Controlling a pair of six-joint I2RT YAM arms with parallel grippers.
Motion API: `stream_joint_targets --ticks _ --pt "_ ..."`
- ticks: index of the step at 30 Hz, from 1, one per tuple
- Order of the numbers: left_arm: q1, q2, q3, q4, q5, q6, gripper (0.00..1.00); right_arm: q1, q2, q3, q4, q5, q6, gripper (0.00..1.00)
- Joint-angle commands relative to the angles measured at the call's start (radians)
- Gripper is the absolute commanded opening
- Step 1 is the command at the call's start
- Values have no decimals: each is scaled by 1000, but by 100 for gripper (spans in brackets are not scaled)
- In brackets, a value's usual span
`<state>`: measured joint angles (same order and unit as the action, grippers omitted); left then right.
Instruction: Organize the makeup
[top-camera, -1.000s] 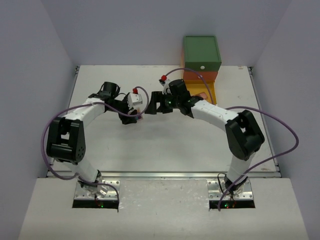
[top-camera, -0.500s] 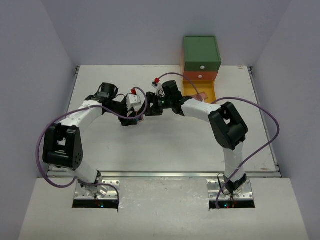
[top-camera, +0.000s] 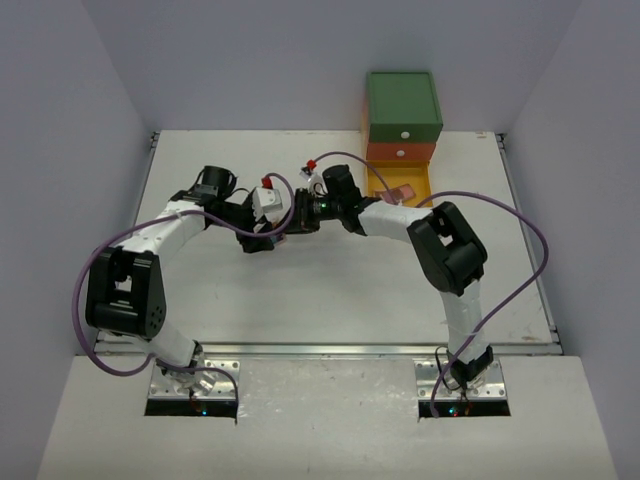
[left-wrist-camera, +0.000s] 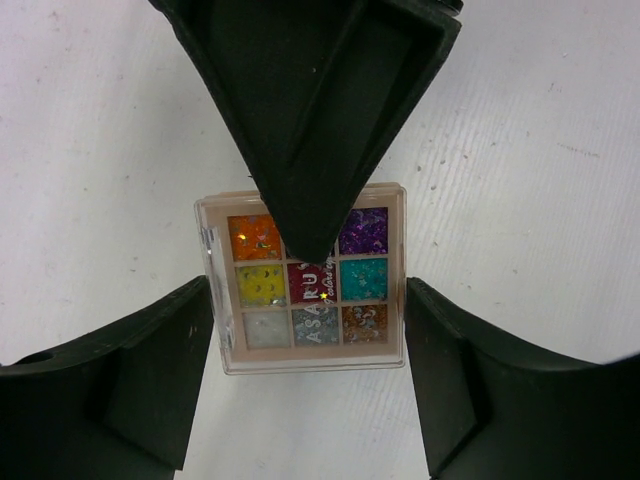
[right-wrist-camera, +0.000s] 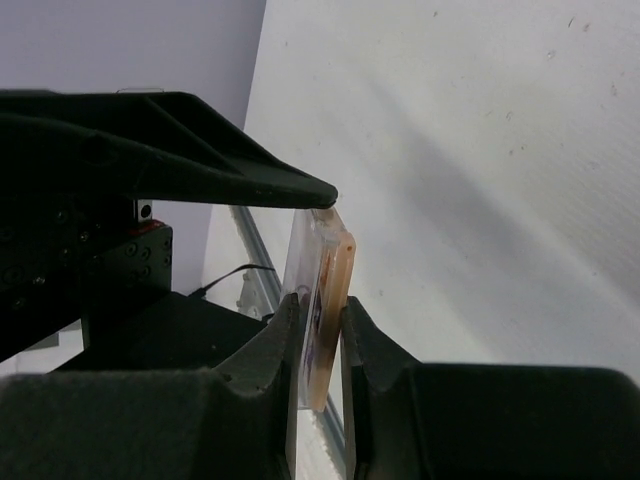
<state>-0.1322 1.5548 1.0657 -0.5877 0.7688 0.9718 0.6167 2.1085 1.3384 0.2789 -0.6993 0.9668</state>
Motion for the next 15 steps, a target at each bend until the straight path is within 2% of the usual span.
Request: stream_joint_targets --ticks 1,2,3,6,8,11,15 --pt "-9 -52 38 7 -4 -77 89 -5 -86 -30 42 -25 -77 0" --pt "-9 -69 39 12 -13 -114 99 -13 -102 -39 28 -11 -95 0" --pt "-9 -88 42 21 -32 -149 100 -30 -134 -54 17 -3 -106 0" --pt "-9 -125 55 29 -65 -217 100 -99 -201 -85 -38 7 -145 0" --pt "-9 -149 80 21 -124 -330 100 -151 -268 -89 -158 48 -254 0" --pt "-8 -160 115 -41 -184 -338 100 -246 -380 -114 -248 112 -352 0" --pt "-7 -187 72 -42 -230 -328 100 -352 -461 -138 -351 212 -441 0"
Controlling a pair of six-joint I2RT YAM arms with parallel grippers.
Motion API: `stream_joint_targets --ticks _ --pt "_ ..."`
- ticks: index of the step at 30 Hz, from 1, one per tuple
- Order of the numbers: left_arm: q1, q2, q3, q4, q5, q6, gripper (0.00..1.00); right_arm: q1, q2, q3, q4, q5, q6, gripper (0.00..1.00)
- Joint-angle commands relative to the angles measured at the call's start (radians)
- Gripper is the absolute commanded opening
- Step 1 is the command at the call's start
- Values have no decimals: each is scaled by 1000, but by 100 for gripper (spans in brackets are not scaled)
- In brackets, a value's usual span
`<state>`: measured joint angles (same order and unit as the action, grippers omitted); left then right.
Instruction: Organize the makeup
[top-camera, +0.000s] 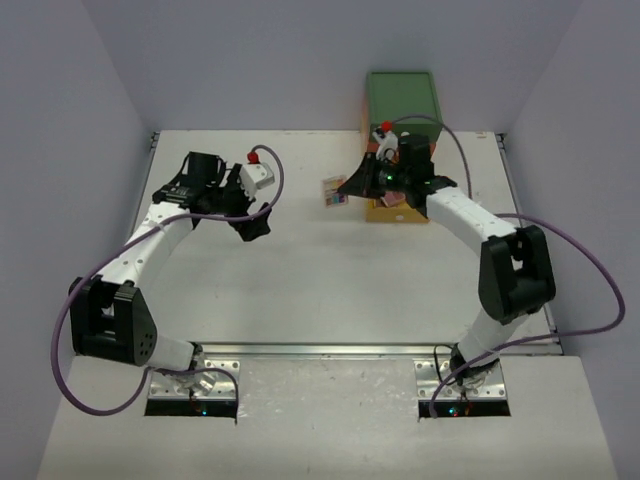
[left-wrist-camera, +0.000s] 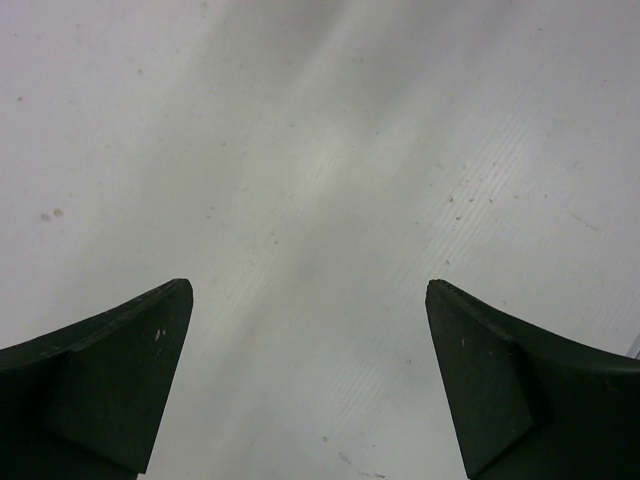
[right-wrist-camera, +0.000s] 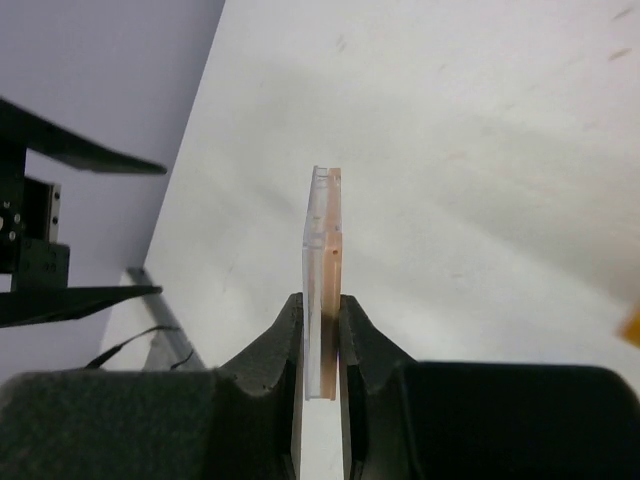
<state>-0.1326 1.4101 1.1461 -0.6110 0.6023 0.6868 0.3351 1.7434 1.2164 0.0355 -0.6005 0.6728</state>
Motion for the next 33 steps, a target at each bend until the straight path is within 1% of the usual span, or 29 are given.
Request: stream_joint_targets --ticks 1,2,5,8,10,12,14,20,23,24,26,28,32,33 --pt "-7 -51 -35 3 -84 -43 100 -120 -110 -20 -152 207 -180 0" --pt "-7 -56 -62 19 -100 -44 100 -158 -122 -25 -180 271 -207 0" --pt "-5 -49 -89 36 -134 -53 100 -220 -133 -41 -181 324 -242 0" --pt "-3 -35 -94 46 -149 -54 100 -233 -102 -15 -199 402 -305 0" --pt "-2 -20 -100 62 -158 -58 100 -234 -51 24 -234 426 -334 0" --pt "-1 0 -98 71 -172 -59 100 -234 -24 24 -227 447 -335 0" --pt "1 18 -94 79 -191 -64 100 -234 -2 14 -192 443 -325 0" --pt "7 38 -85 52 -215 -65 100 -234 139 94 -163 363 -270 1" --pt "7 34 -83 43 -219 -56 100 -246 176 109 -155 347 -242 5" --pt "7 33 -80 41 -223 -59 100 -256 189 116 -155 344 -235 7" --pt "8 26 -73 28 -219 -58 100 -270 221 128 -159 337 -231 18" --pt "8 17 -73 21 -210 -51 100 -278 238 139 -174 351 -245 35" --pt "8 12 -67 -4 -187 -16 100 -277 231 168 -243 463 -318 51" --pt "8 12 -65 -8 -182 -18 100 -277 222 178 -261 486 -337 54"
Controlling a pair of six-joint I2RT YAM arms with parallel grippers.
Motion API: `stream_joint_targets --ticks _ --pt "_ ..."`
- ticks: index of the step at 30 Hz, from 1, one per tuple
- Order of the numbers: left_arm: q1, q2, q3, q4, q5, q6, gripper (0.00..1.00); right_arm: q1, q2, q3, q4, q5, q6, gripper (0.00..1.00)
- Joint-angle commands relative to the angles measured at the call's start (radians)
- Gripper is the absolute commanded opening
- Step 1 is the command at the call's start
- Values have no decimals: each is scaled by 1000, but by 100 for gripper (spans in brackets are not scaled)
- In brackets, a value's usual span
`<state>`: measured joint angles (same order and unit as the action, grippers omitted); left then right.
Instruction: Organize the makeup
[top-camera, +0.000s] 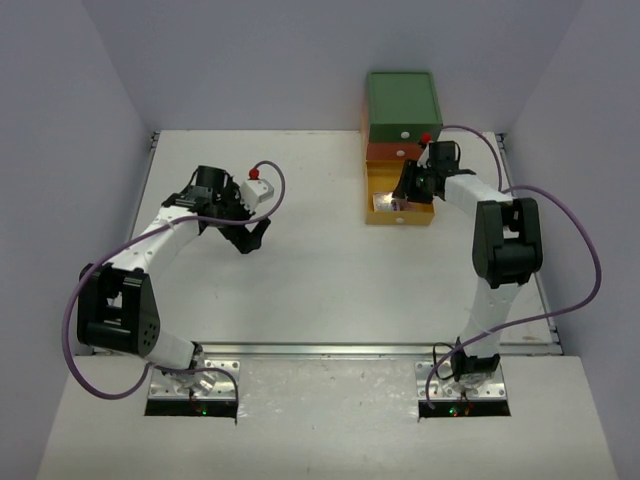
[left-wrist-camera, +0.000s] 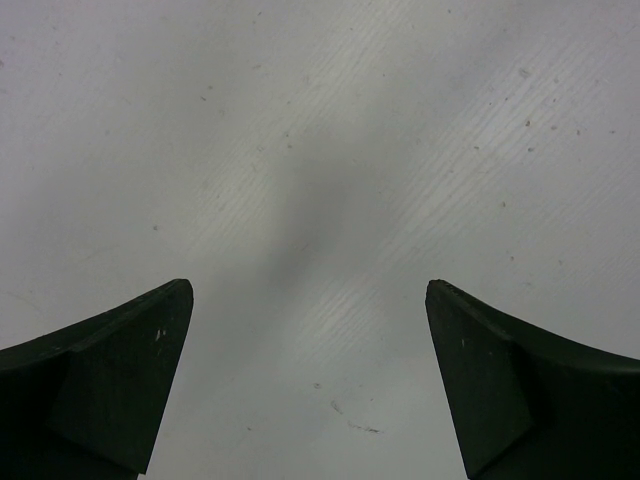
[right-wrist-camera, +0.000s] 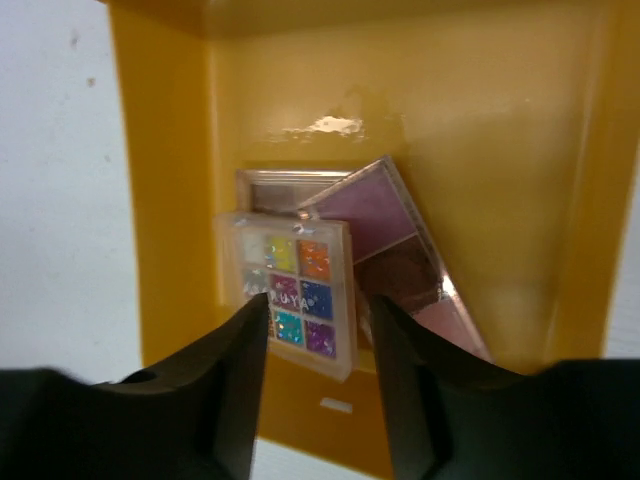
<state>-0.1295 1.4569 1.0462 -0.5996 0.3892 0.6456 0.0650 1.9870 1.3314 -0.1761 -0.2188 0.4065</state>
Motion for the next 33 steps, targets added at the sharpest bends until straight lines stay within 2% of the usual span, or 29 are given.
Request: stream_joint_targets --ticks 1,6,8,13,15,18,21,24,30,33 --pt "5 -35 37 -25 37 22 100 -7 -33 73 -67 126 -90 55" --pt "6 -45 37 -45 48 21 100 2 -160 54 -117 186 -141 57" --pt "7 -51 33 -48 52 39 100 38 -246 -59 -90 238 -129 57" --pt "47 -64 18 -39 55 51 100 93 -494 -414 161 291 -12 56" --pt "70 -66 16 -46 74 40 100 92 -538 -554 245 278 76 53" --pt "134 -77 0 -53 93 47 100 92 -575 -654 351 254 175 50" --pt "215 -92 -34 -38 105 63 100 91 -551 -733 429 240 239 49" --pt "245 -91 -58 -13 64 68 100 90 -483 -736 490 228 283 49" --pt "251 -92 -80 5 42 83 100 72 -272 -612 538 189 370 48" --pt "251 -86 -74 20 31 81 100 65 -220 -582 580 198 406 48"
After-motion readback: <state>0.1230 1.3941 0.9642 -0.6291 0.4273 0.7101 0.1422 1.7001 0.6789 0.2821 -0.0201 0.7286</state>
